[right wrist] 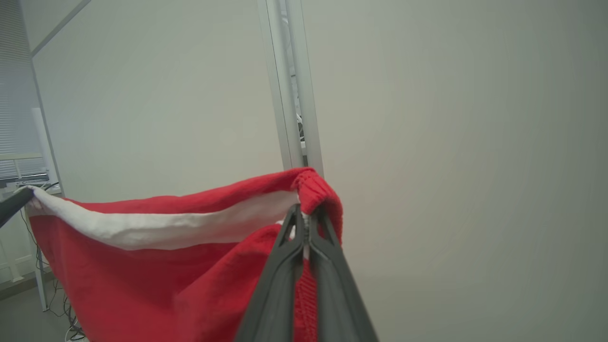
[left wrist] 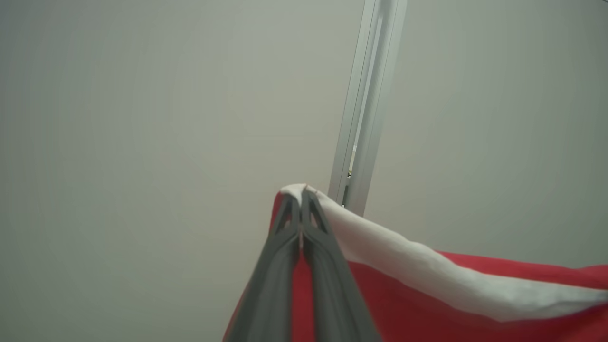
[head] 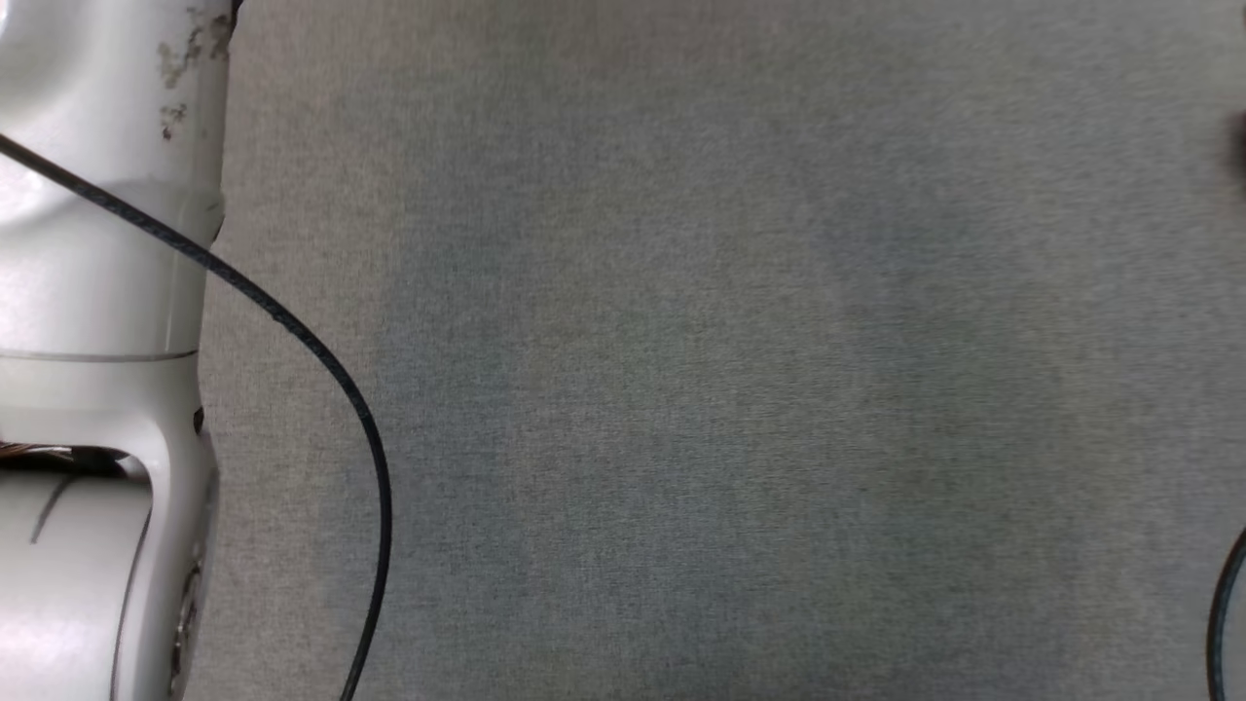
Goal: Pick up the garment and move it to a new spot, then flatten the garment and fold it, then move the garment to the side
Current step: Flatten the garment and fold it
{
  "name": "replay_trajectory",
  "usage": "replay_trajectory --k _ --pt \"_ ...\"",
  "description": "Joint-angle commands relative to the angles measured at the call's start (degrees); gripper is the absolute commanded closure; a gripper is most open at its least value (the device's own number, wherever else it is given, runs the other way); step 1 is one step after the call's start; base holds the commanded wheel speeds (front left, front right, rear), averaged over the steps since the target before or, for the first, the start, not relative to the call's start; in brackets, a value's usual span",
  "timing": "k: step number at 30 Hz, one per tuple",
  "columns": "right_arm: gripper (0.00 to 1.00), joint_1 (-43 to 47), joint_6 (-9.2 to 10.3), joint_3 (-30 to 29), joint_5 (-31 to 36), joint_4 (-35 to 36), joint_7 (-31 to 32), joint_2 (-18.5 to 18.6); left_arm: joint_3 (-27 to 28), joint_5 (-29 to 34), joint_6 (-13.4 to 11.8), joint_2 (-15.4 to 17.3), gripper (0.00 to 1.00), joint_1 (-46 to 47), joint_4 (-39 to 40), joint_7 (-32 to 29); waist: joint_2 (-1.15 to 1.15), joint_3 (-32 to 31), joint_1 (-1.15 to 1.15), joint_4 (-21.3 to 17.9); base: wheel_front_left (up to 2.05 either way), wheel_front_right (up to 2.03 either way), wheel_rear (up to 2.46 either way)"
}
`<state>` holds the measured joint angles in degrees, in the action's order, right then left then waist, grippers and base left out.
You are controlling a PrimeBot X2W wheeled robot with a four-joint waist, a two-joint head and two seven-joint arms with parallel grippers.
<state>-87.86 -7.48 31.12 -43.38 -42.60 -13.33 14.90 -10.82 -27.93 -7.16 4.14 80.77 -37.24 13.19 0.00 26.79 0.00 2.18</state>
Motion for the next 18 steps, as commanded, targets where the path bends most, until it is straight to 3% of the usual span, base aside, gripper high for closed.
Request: replay_trajectory --k 1,10,18 --pt "1.00 -0.44 -0.03 0.74 -1.45 -1.12 -0.63 -0.39 -0.29 -0.22 0.45 -0.33 1.00 1.11 -0.88 0.77 0.00 3.07 0.00 1.55 0.00 0.00 0.00" --pt "1.00 5.62 -0.04 8.85 -7.71 -6.29 -1.93 1.67 -4.62 -2.62 2.02 -1.09 1.00 -4.30 -4.84 1.93 0.00 7.54 0.00 4.09 0.00 0.00 0.00" --pt "1.00 15.51 -0.04 12.94 -13.15 -4.80 -1.97 4.11 -7.80 -3.65 1.93 -1.11 1.00 -14.42 -5.95 1.96 0.00 5.95 0.00 5.20 0.00 0.00 0.00"
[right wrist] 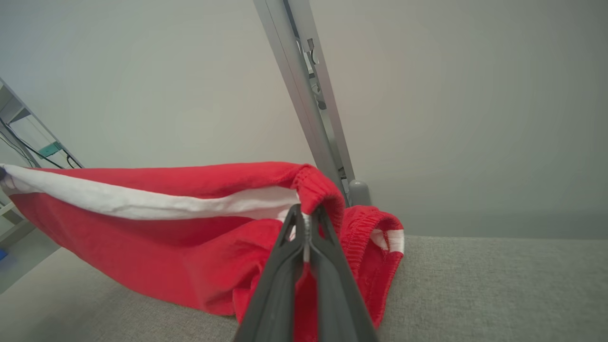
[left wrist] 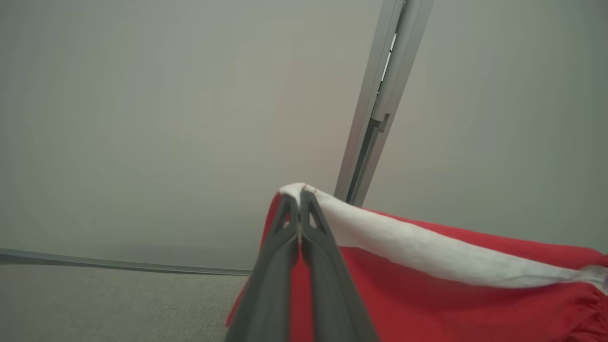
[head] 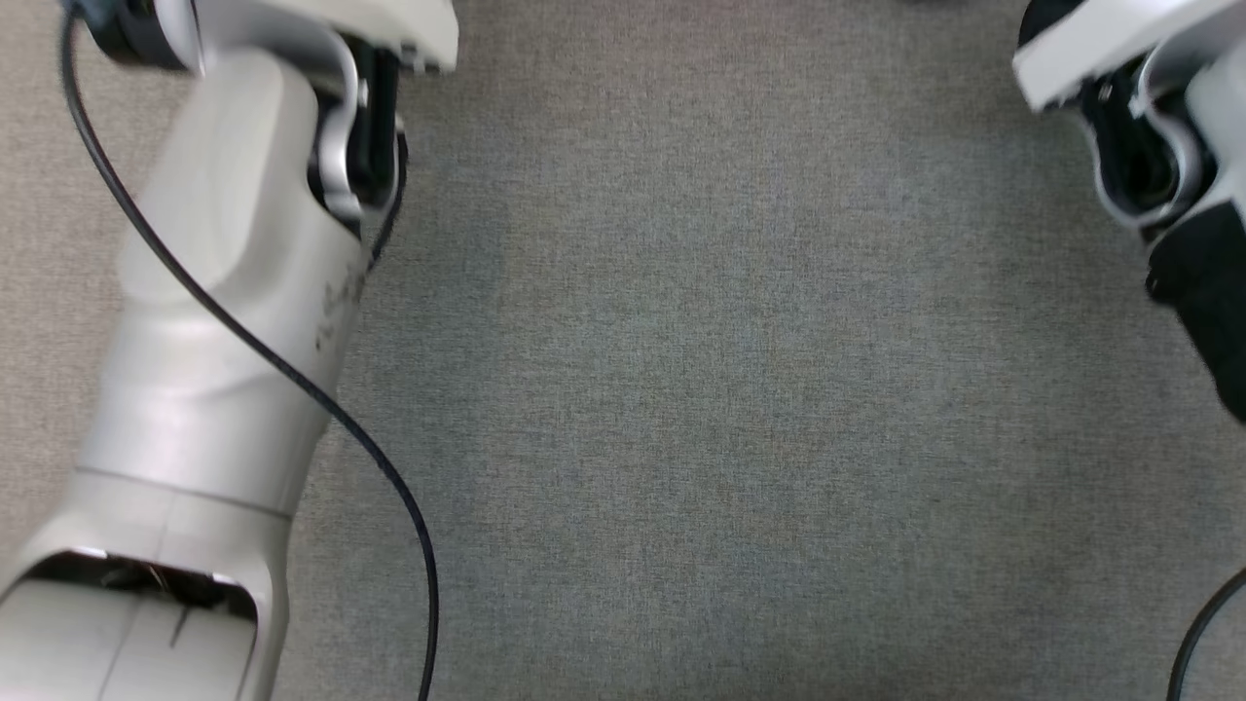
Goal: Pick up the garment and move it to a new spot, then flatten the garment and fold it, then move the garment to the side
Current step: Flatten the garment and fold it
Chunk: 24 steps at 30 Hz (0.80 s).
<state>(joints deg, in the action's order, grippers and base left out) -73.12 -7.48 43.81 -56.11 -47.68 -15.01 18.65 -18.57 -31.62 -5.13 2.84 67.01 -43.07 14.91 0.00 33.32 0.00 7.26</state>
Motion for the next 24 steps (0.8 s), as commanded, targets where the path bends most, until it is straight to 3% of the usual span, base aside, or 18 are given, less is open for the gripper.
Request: replay_trajectory --k 1,7,11,24 --pt "1.00 2.06 -0.04 0.50 -0.98 0.65 -0.29 0.65 0.01 0.25 -0.03 0.21 1.00 -2.01 -0.52 0.22 0.00 -1.09 0.00 0.13 0.00 0.00 0.00" --pt "1.00 9.63 -0.04 2.78 -4.81 2.85 -0.20 1.43 0.46 2.74 1.22 0.20 1.00 -9.17 -3.07 0.23 0.00 -4.88 0.00 -0.12 0.00 0.00 0.00" --pt "1.00 13.80 -0.04 7.26 -7.24 3.58 -0.21 2.55 0.46 4.75 2.59 0.62 1.00 -14.02 -5.26 0.23 0.00 -8.04 0.00 -0.46 0.00 0.00 0.00" --pt "1.00 19.75 -0.03 18.30 -12.94 2.74 3.66 4.50 -4.09 10.98 4.44 3.41 1.00 -21.99 -12.00 0.19 0.00 -15.63 0.00 -1.06 0.00 0.00 0.00"
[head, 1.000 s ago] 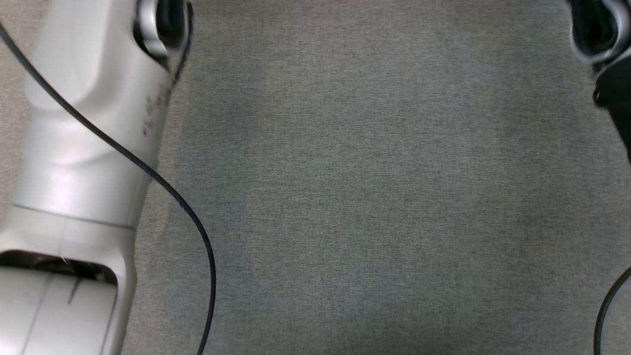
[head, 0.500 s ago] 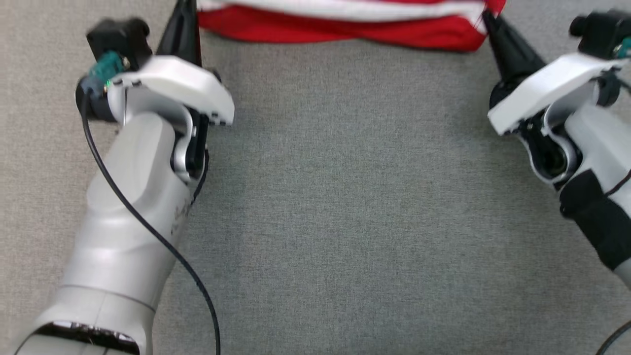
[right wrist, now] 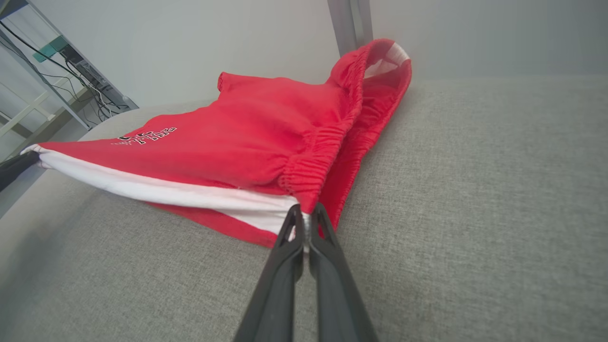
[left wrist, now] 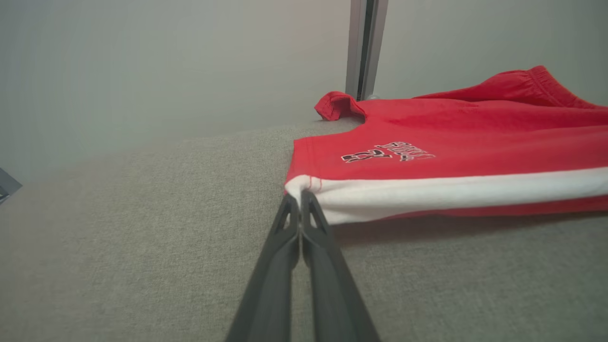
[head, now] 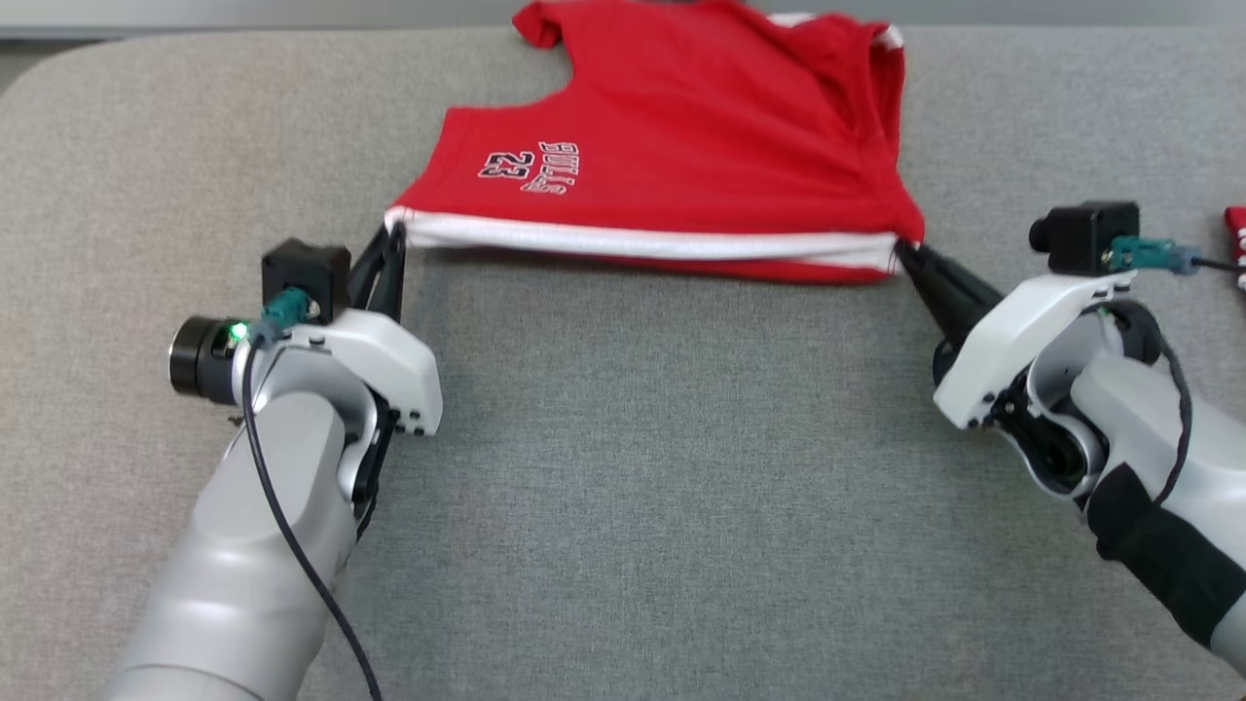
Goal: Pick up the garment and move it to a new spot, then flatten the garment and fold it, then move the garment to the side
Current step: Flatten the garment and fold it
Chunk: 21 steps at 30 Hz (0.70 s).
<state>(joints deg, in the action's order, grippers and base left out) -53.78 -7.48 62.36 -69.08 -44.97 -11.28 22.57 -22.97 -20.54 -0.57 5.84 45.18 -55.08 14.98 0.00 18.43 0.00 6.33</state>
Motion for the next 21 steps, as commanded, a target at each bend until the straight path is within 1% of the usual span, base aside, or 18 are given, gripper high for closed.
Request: replay_trajectory --k 1,11,16,21 --pt "1.00 0.85 -0.04 0.54 -0.49 -0.13 0.30 0.63 -0.24 0.45 0.07 0.51 1.00 -0.77 -0.39 0.13 0.00 -1.36 0.00 -0.17 0.00 0.00 0.00" --pt "1.00 5.12 -0.03 5.83 -5.41 -0.10 3.70 1.53 -5.92 3.93 3.14 1.66 1.00 -5.52 -5.50 -1.32 0.00 -7.47 0.00 -0.38 0.00 0.00 0.00" --pt "1.00 7.42 -0.03 7.71 -7.36 1.13 5.91 2.64 -7.97 4.82 4.50 3.16 1.00 -8.02 -6.46 -2.65 0.00 -10.47 0.00 -0.98 0.00 0.00 0.00" --pt "1.00 9.62 -0.02 9.26 -8.65 4.09 9.24 3.76 -10.14 5.41 6.16 5.22 1.00 -10.94 -5.77 -4.79 0.00 -13.49 0.00 -1.93 0.00 0.00 0.00"
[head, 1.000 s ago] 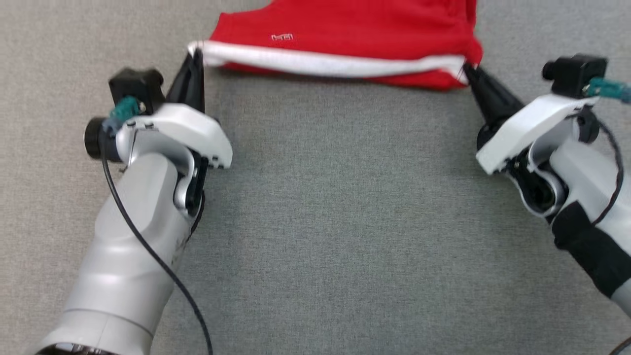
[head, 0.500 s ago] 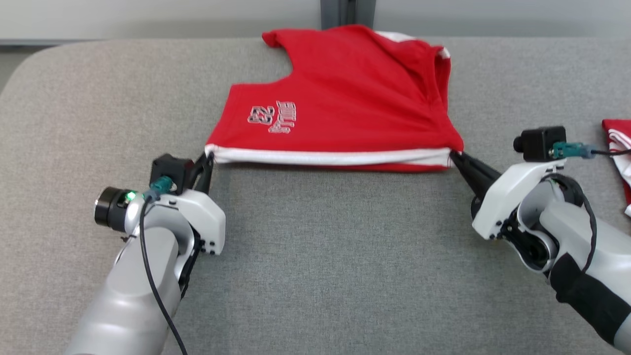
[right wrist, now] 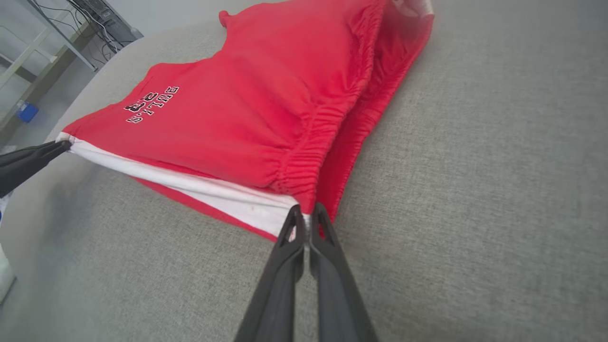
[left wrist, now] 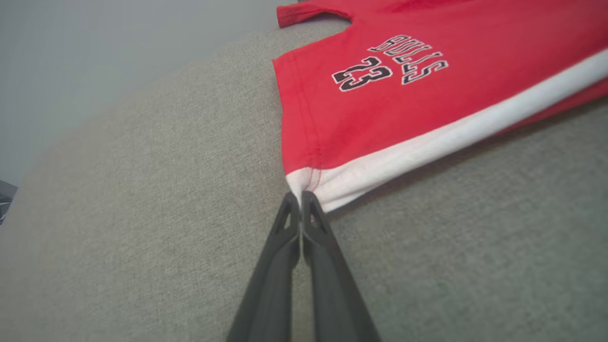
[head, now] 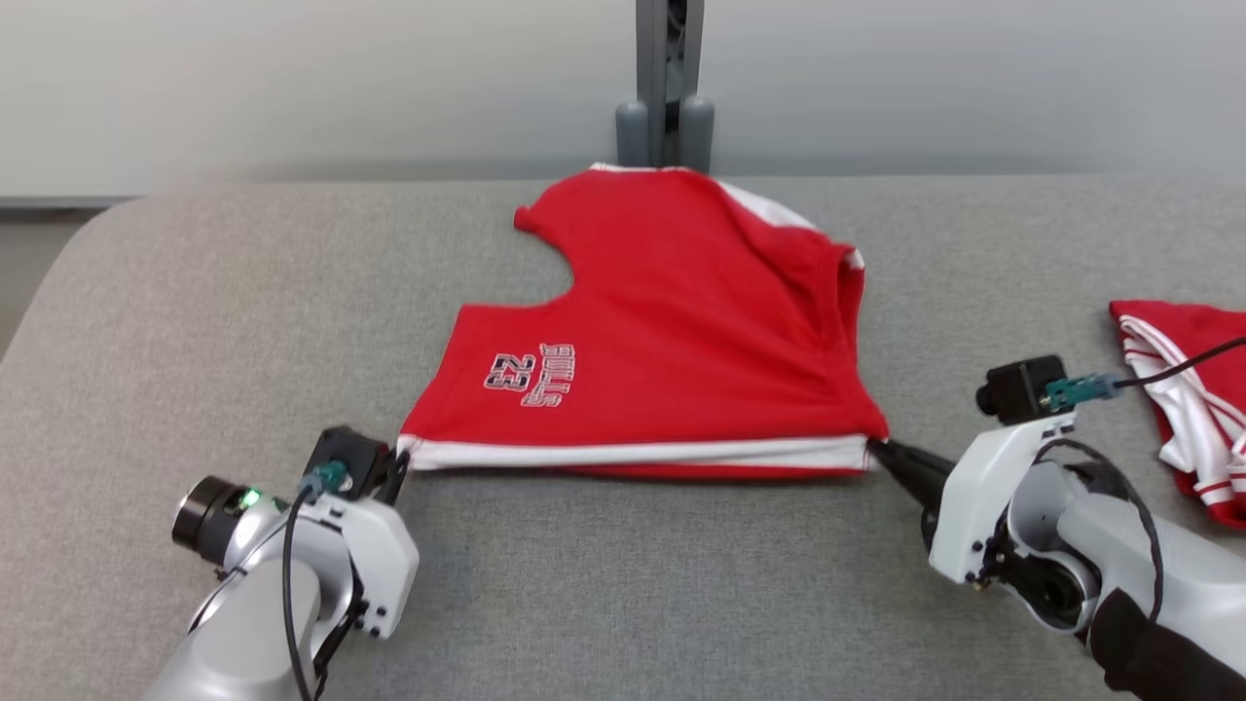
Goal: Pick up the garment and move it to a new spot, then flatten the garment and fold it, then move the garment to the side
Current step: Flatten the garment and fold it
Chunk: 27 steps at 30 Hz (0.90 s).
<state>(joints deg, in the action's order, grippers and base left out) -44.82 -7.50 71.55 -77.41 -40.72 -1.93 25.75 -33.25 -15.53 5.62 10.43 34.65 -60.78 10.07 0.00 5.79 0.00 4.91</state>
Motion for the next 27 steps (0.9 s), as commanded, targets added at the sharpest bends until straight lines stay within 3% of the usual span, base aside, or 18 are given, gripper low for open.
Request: replay_trajectory --k 1,7,12,20,27 --pt "1.00 1.14 0.00 0.30 -0.59 0.53 0.70 0.98 -0.38 0.50 0.31 1.18 1.00 -1.02 0.27 -0.50 0.00 -1.38 0.00 -0.70 0.00 0.00 0.00" --pt "1.00 3.96 0.00 1.17 -1.71 6.10 5.76 3.50 -3.31 -0.58 1.56 4.50 1.00 -5.48 4.34 -5.82 0.00 -4.68 0.00 -1.52 0.00 0.00 0.00" --pt "1.00 6.65 0.00 1.57 -4.13 11.91 12.15 6.33 -6.92 -3.80 1.77 7.93 1.00 -10.80 12.47 -13.10 0.00 -6.95 0.00 -1.83 0.00 0.00 0.00" --pt "1.00 9.85 0.00 1.78 -7.43 21.91 21.33 12.48 -9.93 -11.70 1.76 19.91 1.00 -19.78 36.35 -28.50 0.00 -8.24 0.00 -1.81 0.00 0.00 0.00" --pt "1.00 12.36 0.00 1.85 -9.22 26.56 26.12 15.81 -8.78 -16.10 -1.07 28.63 1.00 -27.34 55.40 -39.81 0.00 -8.57 0.00 -1.88 0.00 0.00 0.00"
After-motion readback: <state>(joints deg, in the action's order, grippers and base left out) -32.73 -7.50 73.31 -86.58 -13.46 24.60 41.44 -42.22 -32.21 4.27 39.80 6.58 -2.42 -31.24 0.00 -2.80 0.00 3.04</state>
